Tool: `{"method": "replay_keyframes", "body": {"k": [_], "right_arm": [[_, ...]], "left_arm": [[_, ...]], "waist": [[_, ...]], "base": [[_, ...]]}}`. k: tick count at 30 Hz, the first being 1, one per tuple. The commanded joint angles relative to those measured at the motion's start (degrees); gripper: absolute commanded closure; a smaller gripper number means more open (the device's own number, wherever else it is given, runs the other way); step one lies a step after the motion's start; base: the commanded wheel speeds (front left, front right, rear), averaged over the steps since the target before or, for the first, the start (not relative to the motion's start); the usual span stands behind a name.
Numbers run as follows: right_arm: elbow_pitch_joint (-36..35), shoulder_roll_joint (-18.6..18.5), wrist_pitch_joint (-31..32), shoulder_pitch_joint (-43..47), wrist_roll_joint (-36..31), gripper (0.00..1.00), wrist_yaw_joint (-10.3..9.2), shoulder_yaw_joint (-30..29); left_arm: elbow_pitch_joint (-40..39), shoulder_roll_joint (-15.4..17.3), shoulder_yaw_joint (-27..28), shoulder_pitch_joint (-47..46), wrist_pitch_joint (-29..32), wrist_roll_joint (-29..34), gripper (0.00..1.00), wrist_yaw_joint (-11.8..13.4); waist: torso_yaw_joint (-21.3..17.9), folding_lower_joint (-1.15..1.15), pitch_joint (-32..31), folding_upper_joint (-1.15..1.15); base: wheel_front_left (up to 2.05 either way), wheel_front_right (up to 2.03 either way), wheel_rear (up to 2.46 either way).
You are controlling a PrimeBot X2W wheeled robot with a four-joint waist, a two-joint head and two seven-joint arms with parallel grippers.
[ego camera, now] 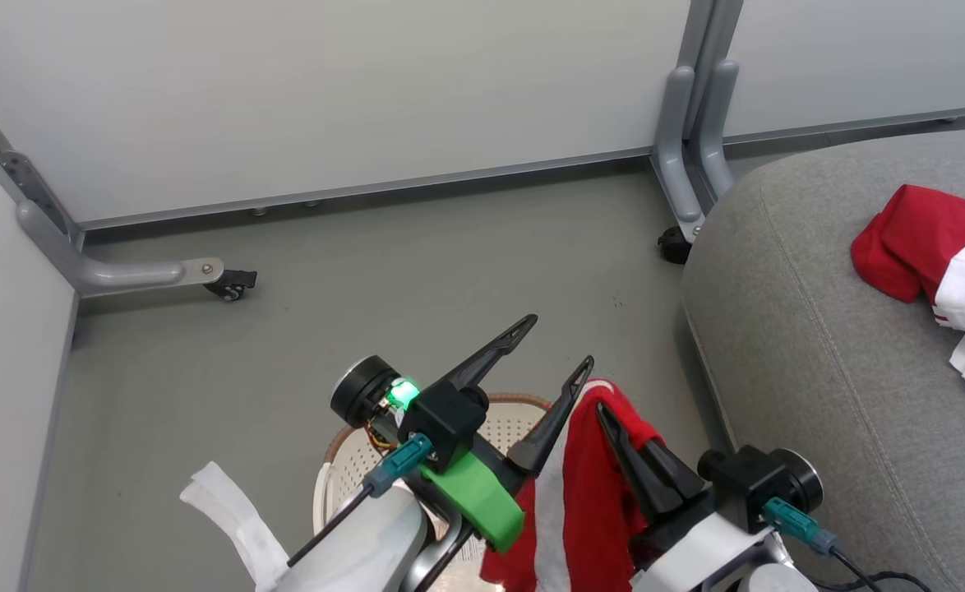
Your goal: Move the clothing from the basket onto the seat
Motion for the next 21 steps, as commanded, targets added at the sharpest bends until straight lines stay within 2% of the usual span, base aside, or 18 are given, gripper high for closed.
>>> {"method": "replay_keyframes", "body": {"k": [1, 12, 21], "right_arm": [[-0.3, 0.1, -0.1, 0.5, -0.2, 1.0, -0.05, -0.2], [-0.6, -0.2, -0.1, 0.1, -1.0, 1.0, -0.05, -1.8], [-5.0, -0.9, -0.1, -1.8, -2.5, 1.0, -0.05, -4.8]], "left_arm": [[0.0, 0.3, 0.3, -0.5, 0.0, 0.7, 0.0, 0.0], [-0.8, 0.9, 1.6, 0.8, 0.0, 1.2, 0.0, 0.1], [-2.5, 2.9, 4.5, 4.1, 0.0, 2.9, 0.0, 0.8]], "waist": [[-0.1, 0.0, 0.1, 0.0], [-1.0, 0.0, 1.0, 0.0], [-5.4, 0.0, 4.0, 0.0]], "base": [[0.0, 0.0, 0.0], [0.0, 0.0, 0.0], [0.0, 0.0, 0.0]]}}
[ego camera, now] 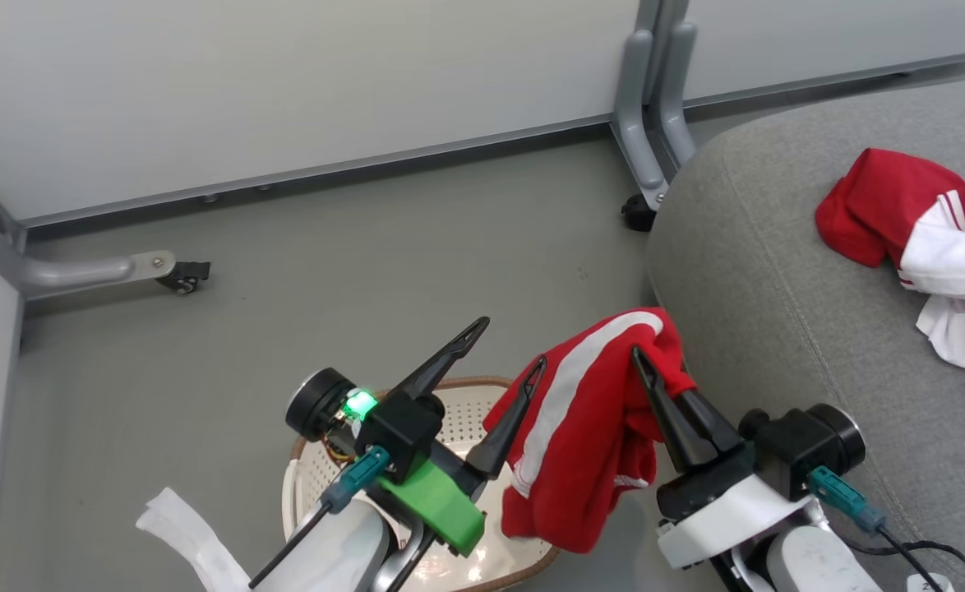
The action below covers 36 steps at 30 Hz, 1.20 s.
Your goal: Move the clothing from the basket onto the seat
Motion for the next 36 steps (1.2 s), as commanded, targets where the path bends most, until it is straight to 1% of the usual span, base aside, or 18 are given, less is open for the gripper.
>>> {"method": "replay_keyframes", "body": {"k": [1, 7, 13, 18, 24, 27, 30, 34, 36], "right_arm": [[-1.2, -0.3, -0.1, -0.5, -0.6, 1.0, -0.05, -0.5], [-7.3, -0.6, -0.1, 0.8, -1.8, 1.0, -0.05, -3.8], [-11.9, -0.3, -0.1, 4.1, -2.8, 1.0, -0.05, -7.1], [-13.5, 0.1, -0.1, 6.7, -2.8, 1.0, -0.05, -9.1], [-14.2, 0.5, -0.1, 7.9, -2.8, 1.0, -0.05, -9.3], [-15.2, 0.7, -0.1, 7.7, -3.0, 1.0, -0.05, -9.8], [-16.5, 0.9, -0.1, 5.1, -3.2, 1.0, -0.05, -10.5], [-18.1, 0.8, -0.1, -0.7, -3.2, 1.0, -0.05, -12.1], [-18.9, -0.3, -0.1, -5.0, -2.7, 1.0, -0.05, -13.3]], "left_arm": [[-0.5, 0.7, 0.7, 1.4, 0.0, 0.6, 0.0, 0.2], [-2.0, 2.1, 2.2, 4.6, 0.0, 1.9, 0.0, -0.1], [-2.6, 2.1, 2.7, 6.7, 0.0, 1.9, 0.0, -0.4], [-2.9, 1.6, 2.1, 6.4, 0.0, 1.4, 0.0, -0.6], [-3.4, 1.2, 1.6, 5.1, 0.0, 0.8, 0.0, -0.6], [-3.6, 1.0, 1.6, 4.9, 0.0, 0.2, 0.0, -0.6], [-3.8, 1.3, 1.4, 4.1, 0.0, -0.5, 0.0, -0.7], [-4.1, 2.3, 0.1, 1.6, 0.0, 0.4, 0.0, -0.7], [-4.3, 2.8, -0.5, 0.3, 0.0, 0.4, 0.0, -0.7]], "waist": [[-2.4, 0.0, 1.7, 0.0], [-6.9, 0.0, 3.3, 0.0], [-12.2, 0.0, 3.9, 0.0], [-16.2, 0.0, 4.1, 0.0], [-20.1, 0.0, 5.2, 0.0], [-21.2, 0.0, 6.2, 0.0], [-21.8, 0.0, 8.1, 0.0], [-20.7, 0.0, 12.2, 0.0], [-19.4, 0.0, 14.6, 0.0]], "base": [[0.0, 0.0, 0.0], [0.0, 0.0, 0.0], [0.0, 0.0, 0.0], [0.0, 0.0, 0.0], [0.0, 0.0, 0.0], [0.0, 0.0, 0.0], [0.0, 0.0, 0.0], [0.0, 0.0, 0.0], [0.0, 0.0, 0.0]]}}
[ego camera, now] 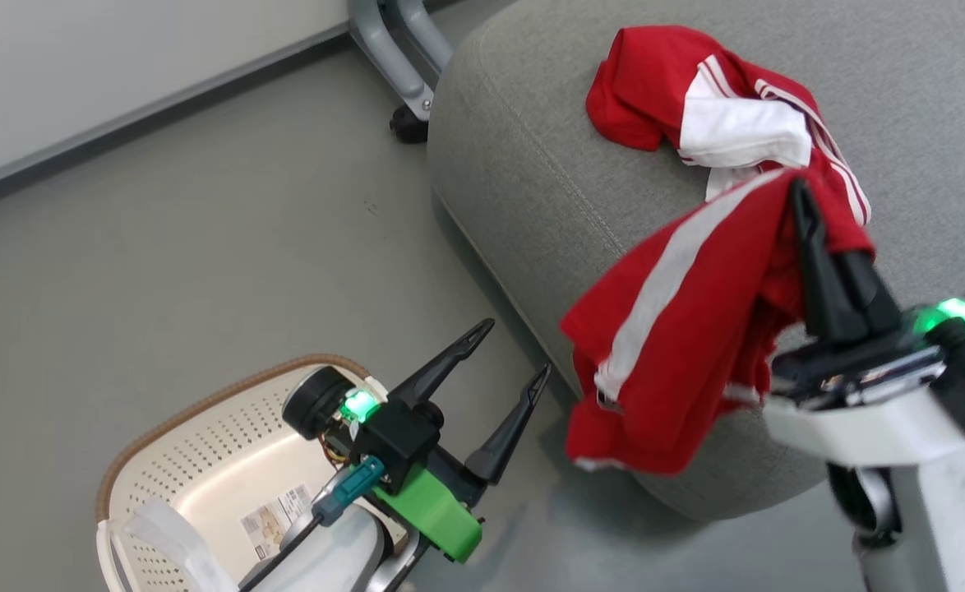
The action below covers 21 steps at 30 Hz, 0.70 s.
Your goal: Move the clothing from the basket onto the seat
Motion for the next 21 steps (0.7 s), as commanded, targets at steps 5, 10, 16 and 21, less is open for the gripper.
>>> {"method": "replay_keyframes", "body": {"k": [5, 10, 16, 21], "right_arm": [[-0.7, -5.8, -0.1, -15.5, 1.4, 1.0, -0.05, -4.1], [2.6, -12.6, -0.1, -30.5, 2.6, 1.0, -0.06, -11.0], [11.7, -18.0, -0.1, -41.4, 2.8, 1.0, -0.06, -17.7], [19.5, -18.4, -0.1, -41.0, 0.5, 1.0, -0.06, -23.2]], "left_arm": [[-1.5, 2.1, -1.3, -4.5, 0.0, -0.3, 0.0, -0.1], [-2.7, 4.5, -3.7, -9.4, 0.1, -1.7, 0.0, -0.1], [-4.2, 6.6, -4.3, -13.3, 0.1, -3.5, 0.0, -0.1], [-4.0, 7.2, -4.6, -14.8, 0.7, -2.7, 0.0, 0.2]], "waist": [[5.5, 0.0, 11.8, 0.0], [9.2, 0.0, 19.1, 0.0], [11.5, 0.0, 24.3, 0.0], [11.5, 0.0, 26.4, 0.0]], "base": [[0.0, 0.0, 0.0], [0.0, 0.0, 0.0], [0.0, 0.0, 0.0], [0.0, 0.0, 0.0]]}}
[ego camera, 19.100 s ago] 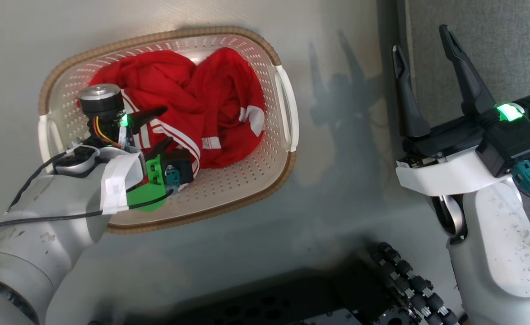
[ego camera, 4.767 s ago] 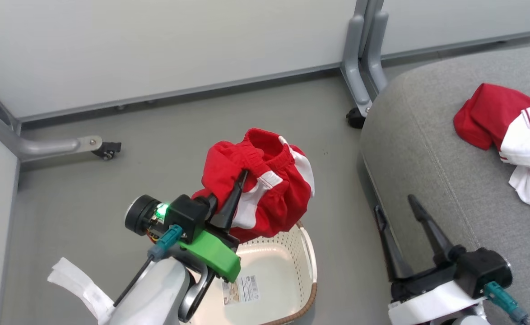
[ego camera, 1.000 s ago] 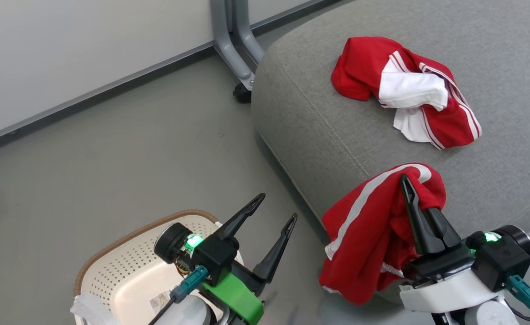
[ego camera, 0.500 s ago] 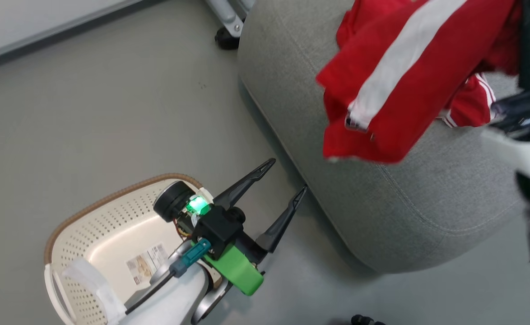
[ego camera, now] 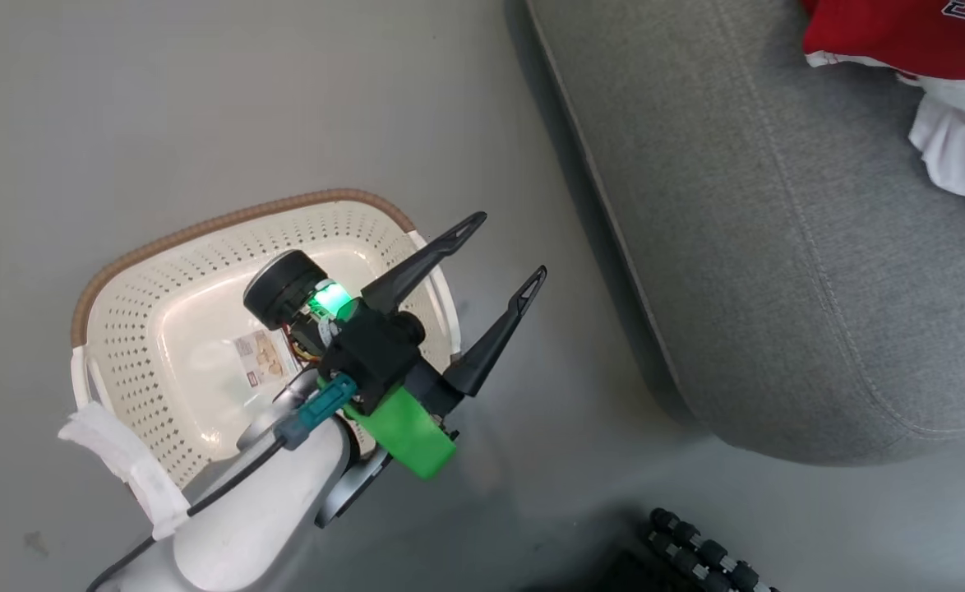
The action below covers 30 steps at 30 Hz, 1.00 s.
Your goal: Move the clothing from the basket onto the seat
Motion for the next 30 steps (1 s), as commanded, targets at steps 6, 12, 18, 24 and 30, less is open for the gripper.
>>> {"method": "replay_keyframes", "body": {"k": [6, 12, 18, 24, 30], "right_arm": [[10.0, 3.8, -0.1, 7.7, -5.6, 1.0, -0.07, -6.8], [18.3, 8.0, -0.1, 13.9, -10.0, 0.64, -0.07, -11.9], [17.9, 12.7, -0.1, 21.1, -12.2, 0.0, -0.07, -14.9], [12.2, 17.1, -0.1, 31.2, -10.2, 0.0, -0.07, -10.5], [9.2, 17.2, -0.1, 40.2, -5.4, 0.0, -0.07, 0.1]], "left_arm": [[-0.1, 1.0, -1.3, -2.1, 0.6, 0.3, 0.0, -0.1], [0.5, 1.0, -2.1, -1.4, 0.3, -0.4, 0.0, -0.1], [1.2, -0.3, -0.5, 0.6, -0.4, -1.5, 0.0, 0.8], [1.7, -2.7, 1.8, 4.3, -0.6, -2.8, 0.0, 1.0], [2.7, -6.3, 5.6, 10.0, -0.6, -1.6, 0.0, 0.8]], "waist": [[2.7, -0.01, 5.2, 0.0], [2.0, -0.01, 3.2, 0.0], [1.9, -0.01, -1.5, 0.0], [2.7, -0.01, -8.8, 0.0], [6.7, -0.01, -17.4, 0.0]], "base": [[0.0, 0.0, 0.0], [0.0, 0.0, 0.0], [0.0, 0.0, 0.0], [0.0, 0.0, 0.0], [0.0, 0.0, 0.0]]}}
